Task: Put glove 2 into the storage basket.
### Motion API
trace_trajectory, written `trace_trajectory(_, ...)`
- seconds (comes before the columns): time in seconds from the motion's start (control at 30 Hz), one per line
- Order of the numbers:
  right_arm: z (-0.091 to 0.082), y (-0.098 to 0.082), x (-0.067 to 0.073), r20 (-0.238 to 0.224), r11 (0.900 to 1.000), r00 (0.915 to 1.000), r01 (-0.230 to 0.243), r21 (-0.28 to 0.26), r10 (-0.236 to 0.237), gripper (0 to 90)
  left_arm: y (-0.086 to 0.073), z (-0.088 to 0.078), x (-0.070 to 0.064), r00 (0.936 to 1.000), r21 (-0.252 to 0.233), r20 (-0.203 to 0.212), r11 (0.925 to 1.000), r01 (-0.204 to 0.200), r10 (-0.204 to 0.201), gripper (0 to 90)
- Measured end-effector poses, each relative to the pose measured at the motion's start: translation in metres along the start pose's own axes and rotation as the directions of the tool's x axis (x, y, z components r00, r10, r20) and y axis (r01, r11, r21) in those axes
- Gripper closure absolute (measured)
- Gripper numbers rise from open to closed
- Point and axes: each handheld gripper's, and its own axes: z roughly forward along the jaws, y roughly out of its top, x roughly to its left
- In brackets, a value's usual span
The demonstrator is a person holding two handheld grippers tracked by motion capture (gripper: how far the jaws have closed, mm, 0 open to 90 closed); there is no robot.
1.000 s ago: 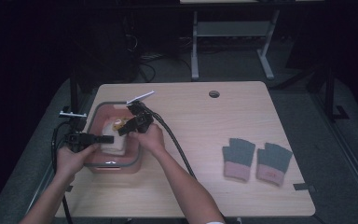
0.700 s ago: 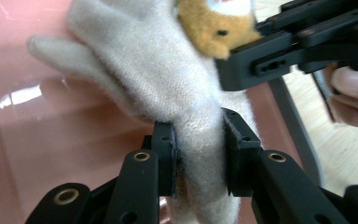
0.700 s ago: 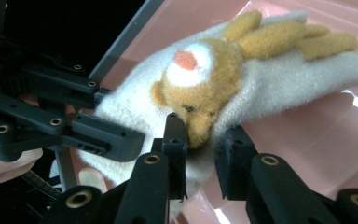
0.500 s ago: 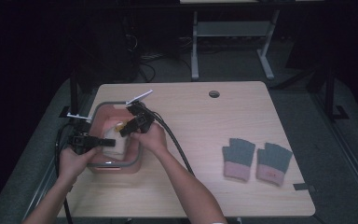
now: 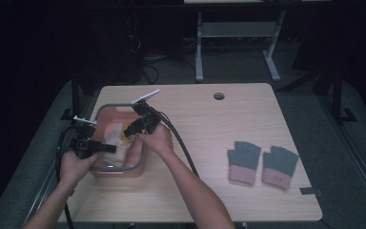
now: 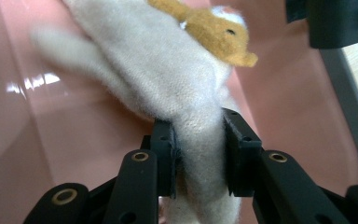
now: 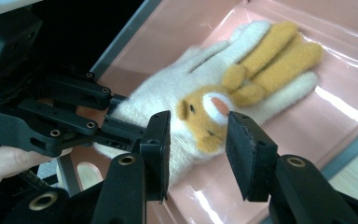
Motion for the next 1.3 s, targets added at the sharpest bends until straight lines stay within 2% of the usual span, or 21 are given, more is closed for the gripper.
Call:
trace_trajectory(0.1, -0.002, -0.001, -0.001, 0.0, 1.0, 1.0, -0.001, -0.001, 0.001, 59.7, 0.0, 0.001, 0.0, 0.9998, 0.012, -0.022, 0.9999, 0.004, -0.003, 62.9)
trace_trajectory(0.2, -0.005, -0.001, 0.0, 0.001, 1.0, 1.0, -0.001, -0.008, 0.001, 59.3, 0.003, -0.005, 0.0, 0.9997, -0.015, -0.013, 0.9997, 0.021, -0.021, 52.6)
trace_trajectory(0.27, -0.008, -0.001, -0.001, -0.023, 1.0, 0.9997, -0.009, -0.015, 0.009, 59.2, 0.005, -0.011, 0.0, 0.9996, -0.024, -0.028, 0.9997, 0.008, -0.009, 51.2)
trace_trajectory(0.33, -0.01, -0.001, 0.0, -0.011, 1.0, 0.9999, -0.003, -0.013, 0.003, 59.2, 0.008, -0.017, -0.002, 0.9992, -0.038, -0.04, 0.9993, 0.001, -0.003, 50.2)
trace_trajectory(0.4, -0.012, -0.002, -0.001, -0.022, 1.0, 0.9997, -0.009, -0.021, 0.008, 59.2, 0.01, -0.022, -0.004, 0.9987, -0.055, -0.05, 0.9985, -0.002, -0.001, 50.3)
trace_trajectory(0.47, -0.014, -0.003, -0.001, -0.022, 1.0, 0.9997, -0.006, -0.027, 0.005, 58.9, 0.011, -0.024, -0.006, 0.9987, -0.065, -0.05, 0.9978, -0.007, 0.004, 54.5)
trace_trajectory(0.53, -0.016, -0.004, -0.001, -0.021, 0.999, 0.9997, -0.013, -0.033, 0.013, 57.7, 0.012, -0.021, -0.007, 0.9983, -0.043, -0.054, 0.9988, -0.025, 0.023, 63.4)
trace_trajectory(0.6, -0.018, -0.005, -0.002, -0.022, 0.999, 0.9996, -0.018, -0.037, 0.017, 57.5, 0.013, -0.015, -0.007, 0.996, -0.003, -0.082, 0.9994, -0.036, 0.036, 69.8)
trace_trajectory(0.67, -0.02, -0.006, -0.003, -0.021, 0.999, 0.9996, -0.018, -0.039, 0.018, 57.5, 0.013, -0.009, -0.008, 0.992, 0.025, -0.114, 0.9983, -0.052, 0.055, 71.3)
trace_trajectory(0.73, -0.023, -0.007, -0.005, -0.019, 0.999, 0.9997, -0.018, -0.044, 0.017, 57.3, 0.013, -0.003, -0.01, 0.9893, 0.042, -0.134, 0.9978, -0.051, 0.057, 71.6)
trace_trajectory(0.83, -0.028, -0.008, -0.006, -0.019, 0.998, 0.9996, -0.019, -0.054, 0.018, 57.1, 0.014, 0.004, -0.009, 0.9823, 0.098, -0.169, 0.9931, -0.064, 0.08, 71.2)
trace_trajectory(0.93, -0.032, -0.008, -0.007, -0.019, 0.998, 0.9997, -0.018, -0.061, 0.017, 56.9, 0.015, 0.004, -0.007, 0.9837, 0.09, -0.167, 0.9946, -0.052, 0.066, 70.6)
trace_trajectory(1.0, -0.036, -0.009, -0.007, -0.02, 0.998, 0.9997, -0.013, -0.064, 0.011, 56.8, 0.016, 0.0, -0.008, 0.9822, 0.068, -0.175, 0.9961, -0.057, 0.068, 69.9)
trace_trajectory(1.1, -0.038, -0.01, -0.008, -0.016, 0.998, 0.9998, -0.01, -0.069, 0.009, 56.8, 0.017, -0.006, -0.009, 0.9839, 0.034, -0.17, 0.9981, -0.051, 0.056, 68.5)
trace_trajectory(1.17, -0.04, -0.011, -0.009, -0.019, 0.997, 0.9998, -0.009, -0.071, 0.008, 56.7, 0.018, -0.009, -0.011, 0.986, 0.014, -0.159, 0.9987, -0.048, 0.05, 67.9)
trace_trajectory(1.3, -0.044, -0.012, -0.01, -0.026, 0.997, 0.9996, -0.011, -0.075, 0.009, 56.3, 0.02, -0.011, -0.013, 0.9894, 0.008, -0.136, 0.9987, -0.05, 0.05, 64.8)
